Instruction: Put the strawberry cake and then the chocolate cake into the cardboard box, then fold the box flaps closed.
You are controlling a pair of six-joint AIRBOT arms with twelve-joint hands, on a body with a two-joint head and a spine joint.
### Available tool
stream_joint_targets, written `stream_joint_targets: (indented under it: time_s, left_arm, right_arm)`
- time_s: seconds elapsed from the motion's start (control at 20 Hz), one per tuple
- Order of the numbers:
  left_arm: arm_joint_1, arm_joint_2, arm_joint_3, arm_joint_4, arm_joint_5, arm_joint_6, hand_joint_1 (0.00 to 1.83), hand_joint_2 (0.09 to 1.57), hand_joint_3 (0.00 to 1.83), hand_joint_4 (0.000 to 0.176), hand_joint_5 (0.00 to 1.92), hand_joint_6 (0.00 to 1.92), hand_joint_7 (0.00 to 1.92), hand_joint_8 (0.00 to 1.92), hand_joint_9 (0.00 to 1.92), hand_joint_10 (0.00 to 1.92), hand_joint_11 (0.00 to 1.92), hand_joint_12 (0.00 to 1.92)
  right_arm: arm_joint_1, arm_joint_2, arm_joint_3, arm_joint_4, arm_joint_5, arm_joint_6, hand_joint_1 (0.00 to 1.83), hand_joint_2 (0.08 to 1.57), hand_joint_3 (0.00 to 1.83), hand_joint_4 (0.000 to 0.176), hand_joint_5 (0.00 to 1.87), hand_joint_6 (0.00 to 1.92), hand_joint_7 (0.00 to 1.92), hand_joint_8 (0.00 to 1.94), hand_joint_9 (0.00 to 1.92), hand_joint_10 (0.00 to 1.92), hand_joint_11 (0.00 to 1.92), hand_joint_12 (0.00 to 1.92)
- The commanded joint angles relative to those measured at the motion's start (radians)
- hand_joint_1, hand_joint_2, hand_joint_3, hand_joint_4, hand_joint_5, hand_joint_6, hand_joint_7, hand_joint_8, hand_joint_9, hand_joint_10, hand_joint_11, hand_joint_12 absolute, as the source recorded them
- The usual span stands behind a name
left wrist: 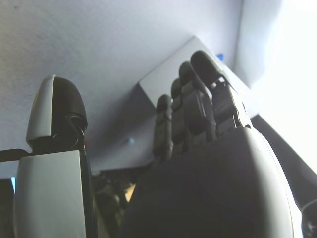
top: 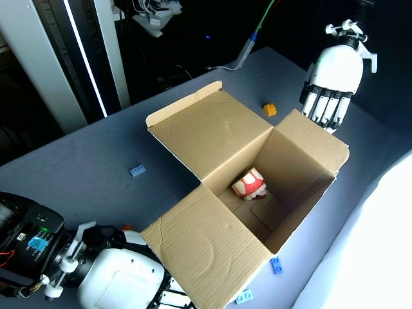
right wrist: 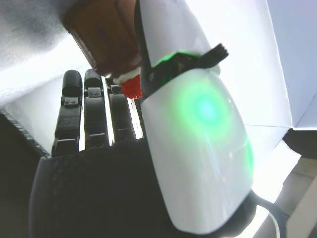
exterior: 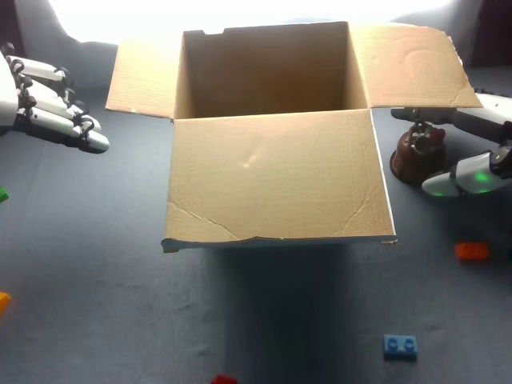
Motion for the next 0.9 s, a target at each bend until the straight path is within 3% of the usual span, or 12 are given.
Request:
stream_joint_targets:
  time_s: [0.0,0.05,0.1,0.15,0.2,0.25,0.3,0.35,0.45,0.7,0.75,0.85]
  left_arm:
    - [-0.002,0.005,0.008,-0.075,0.002,0.01,1.14,1.04,0.0,0.047,0.19,0.0,0.24,0.0,0.33,0.01,0.0,1.18]
    - [-0.001,0.004,0.008,-0.075,-0.001,0.015,1.14,1.05,0.0,0.046,0.18,0.0,0.25,0.0,0.34,0.01,0.0,1.21]
    - [0.0,0.004,0.008,-0.076,-0.001,0.019,1.14,1.05,0.0,0.046,0.18,0.0,0.25,0.0,0.34,0.01,0.0,1.21]
    - [0.001,0.003,0.01,-0.076,-0.003,0.022,1.13,1.06,0.01,0.045,0.18,0.0,0.24,0.0,0.34,0.01,0.0,1.19]
    - [0.001,0.002,0.013,-0.076,-0.004,0.022,1.11,1.08,0.01,0.048,0.16,0.0,0.22,0.0,0.33,0.0,0.0,1.19]
    - [0.001,0.001,0.014,-0.076,-0.005,0.024,1.11,1.07,0.01,0.043,0.17,0.0,0.24,0.0,0.35,0.01,0.0,1.2]
    - [0.001,0.001,0.014,-0.076,-0.007,0.025,1.11,1.07,0.01,0.042,0.18,0.01,0.25,0.01,0.36,0.01,0.0,1.21]
    - [0.002,0.001,0.013,-0.076,-0.007,0.026,1.11,1.08,0.01,0.043,0.19,0.01,0.25,0.01,0.36,0.01,0.0,1.21]
    - [0.005,0.001,0.012,-0.078,-0.007,0.026,1.09,1.06,0.0,0.047,0.18,0.0,0.23,0.0,0.35,0.01,0.0,1.22]
    - [0.005,0.001,0.012,-0.084,-0.008,0.026,1.08,1.08,0.01,0.041,0.16,0.0,0.24,0.0,0.36,0.01,0.0,1.25]
    - [0.005,0.001,0.012,-0.084,-0.008,0.026,1.13,1.05,0.0,0.045,0.17,0.01,0.26,0.01,0.37,0.01,0.0,1.25]
    - [0.005,0.001,0.012,-0.086,-0.008,0.026,1.13,1.05,0.0,0.046,0.16,0.0,0.25,0.0,0.38,0.01,0.0,1.27]
  right_arm:
    - [0.0,0.012,0.009,0.012,0.104,0.0,1.18,1.1,0.02,0.0,0.35,0.04,0.41,0.03,0.39,0.06,0.0,0.83]
    - [0.0,0.012,0.009,0.012,0.106,0.0,1.17,1.13,0.01,0.0,0.52,0.04,0.63,0.03,0.63,0.09,0.07,1.15]
    - [0.0,0.012,0.009,0.012,0.106,0.0,1.17,1.13,0.01,0.0,0.52,0.04,0.63,0.03,0.63,0.09,0.07,1.15]
    - [0.0,0.012,0.009,0.012,0.108,0.0,1.18,1.16,0.0,0.0,0.68,0.08,0.76,0.09,0.65,0.43,0.22,1.39]
    - [-0.001,0.012,0.009,0.012,0.108,0.0,1.28,1.21,0.0,0.0,0.77,0.1,0.77,1.08,0.57,0.77,0.25,1.56]
    - [-0.002,0.012,0.01,0.012,0.109,-0.001,1.16,1.25,0.0,0.0,0.72,1.09,0.74,1.36,0.51,1.01,0.26,1.69]
    - [-0.002,0.012,0.01,0.012,0.11,-0.001,1.14,1.26,0.0,0.0,0.7,1.29,0.74,1.43,0.51,1.2,0.3,1.78]
    - [-0.002,0.012,0.01,0.012,0.11,-0.001,1.14,1.26,0.0,0.0,0.67,1.35,0.75,1.45,0.51,1.3,0.32,1.81]
    - [-0.003,0.013,0.011,0.012,0.111,-0.001,1.16,1.24,0.0,0.0,0.72,1.26,0.78,1.45,0.54,1.4,0.33,1.82]
    - [0.001,0.04,0.01,0.012,0.116,0.01,1.17,1.24,0.0,0.0,0.74,1.22,0.79,1.46,0.56,1.33,0.34,1.81]
    - [0.005,0.055,0.008,0.012,0.116,0.017,1.3,1.22,0.0,0.0,0.77,1.13,0.81,1.37,0.64,1.55,0.34,1.83]
    - [0.012,0.093,0.002,0.012,0.109,0.039,1.34,1.21,0.0,0.0,0.81,1.07,0.83,1.32,0.68,1.57,0.37,1.82]
